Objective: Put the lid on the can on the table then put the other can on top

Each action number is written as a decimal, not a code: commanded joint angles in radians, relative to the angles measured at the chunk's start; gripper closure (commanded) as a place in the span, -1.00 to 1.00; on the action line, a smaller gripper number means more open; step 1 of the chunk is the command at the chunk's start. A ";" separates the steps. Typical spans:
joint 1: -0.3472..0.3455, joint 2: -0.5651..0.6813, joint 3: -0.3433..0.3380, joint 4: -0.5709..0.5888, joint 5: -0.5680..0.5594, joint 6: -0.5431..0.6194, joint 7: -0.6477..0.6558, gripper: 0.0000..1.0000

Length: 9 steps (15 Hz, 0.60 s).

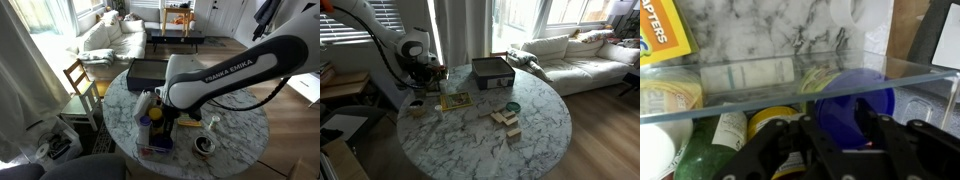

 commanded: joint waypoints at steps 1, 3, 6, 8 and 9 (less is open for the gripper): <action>-0.022 0.020 0.021 0.013 -0.029 0.016 0.033 0.43; -0.023 0.021 0.021 0.015 -0.029 0.016 0.036 0.82; -0.032 0.026 0.021 0.021 -0.032 0.016 0.038 1.00; -0.035 0.029 0.022 0.026 -0.032 0.015 0.038 1.00; -0.037 0.030 0.025 0.027 -0.030 0.014 0.035 0.99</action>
